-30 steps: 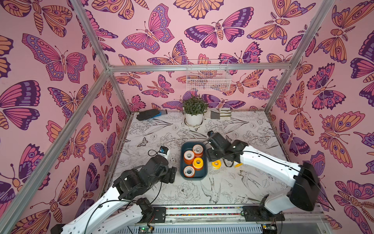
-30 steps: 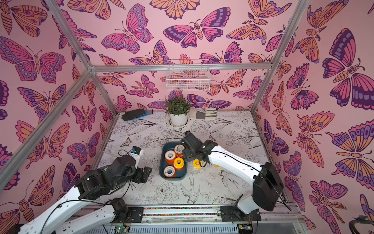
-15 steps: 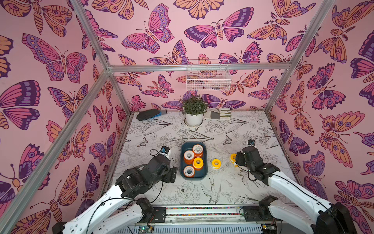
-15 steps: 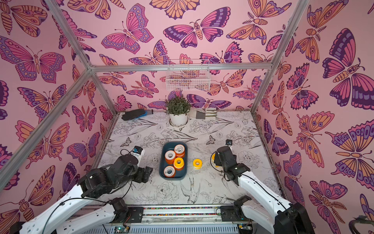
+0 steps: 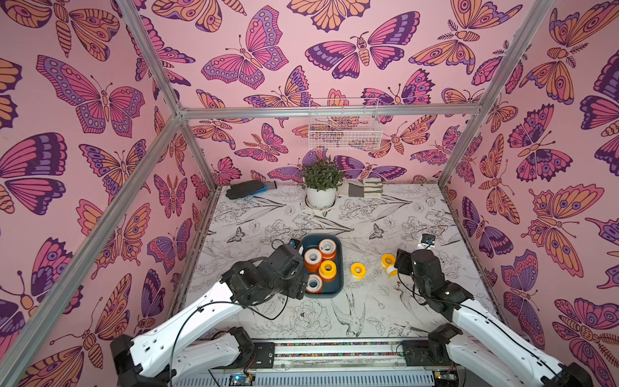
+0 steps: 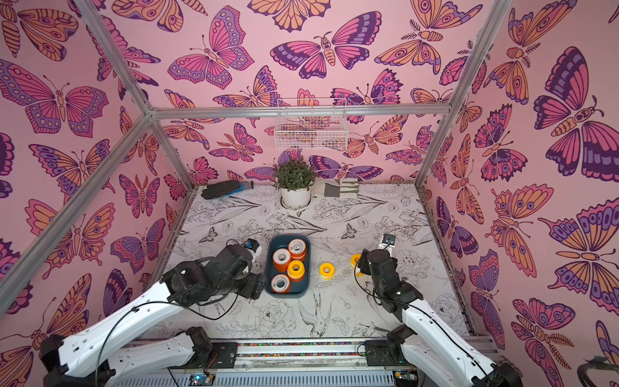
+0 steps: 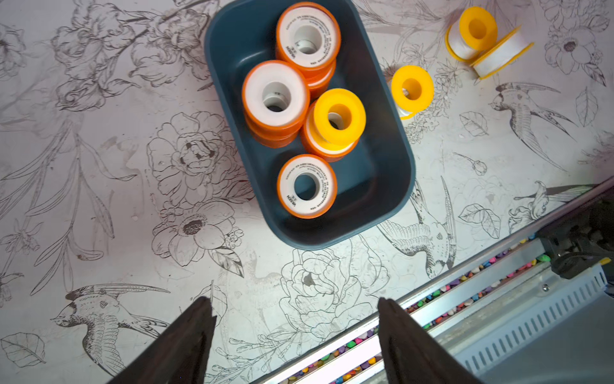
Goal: Put the sealing tape into the storage box
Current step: Pick up the sealing tape at the center of the board.
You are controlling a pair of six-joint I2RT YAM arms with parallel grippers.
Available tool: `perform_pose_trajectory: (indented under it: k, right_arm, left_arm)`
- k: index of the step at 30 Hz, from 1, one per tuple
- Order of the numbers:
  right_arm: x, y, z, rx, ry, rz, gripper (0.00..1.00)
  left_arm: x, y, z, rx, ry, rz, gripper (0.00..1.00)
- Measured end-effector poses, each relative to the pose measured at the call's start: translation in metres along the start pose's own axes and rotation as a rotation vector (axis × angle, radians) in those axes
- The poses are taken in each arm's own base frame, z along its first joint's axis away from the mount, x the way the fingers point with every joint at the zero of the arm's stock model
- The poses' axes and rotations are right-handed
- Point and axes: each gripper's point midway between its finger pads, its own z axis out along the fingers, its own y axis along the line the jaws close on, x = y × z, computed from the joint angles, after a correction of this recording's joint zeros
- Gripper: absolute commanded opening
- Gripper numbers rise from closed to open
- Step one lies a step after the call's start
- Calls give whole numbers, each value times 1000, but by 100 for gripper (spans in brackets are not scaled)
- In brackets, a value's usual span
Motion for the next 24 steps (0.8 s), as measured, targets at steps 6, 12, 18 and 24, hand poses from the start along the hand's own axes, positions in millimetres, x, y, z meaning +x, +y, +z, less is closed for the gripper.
perform_pose_trajectory:
  k: [6, 12, 18, 24]
  right_arm:
    - [2, 0, 3, 5, 7, -4, 76]
    - [1, 1, 3, 4, 5, -3, 76]
    - [-3, 2, 2, -5, -12, 6, 76]
    - [-1, 2, 3, -1, -4, 2, 79]
  left_arm:
    - [-57, -66, 32, 56, 43, 113, 82]
    - [-77, -113, 97, 64, 152, 221, 85]
    - [-94, -139, 141, 79, 198, 266, 88]
    - [-93, -150, 181, 76, 261, 282, 91]
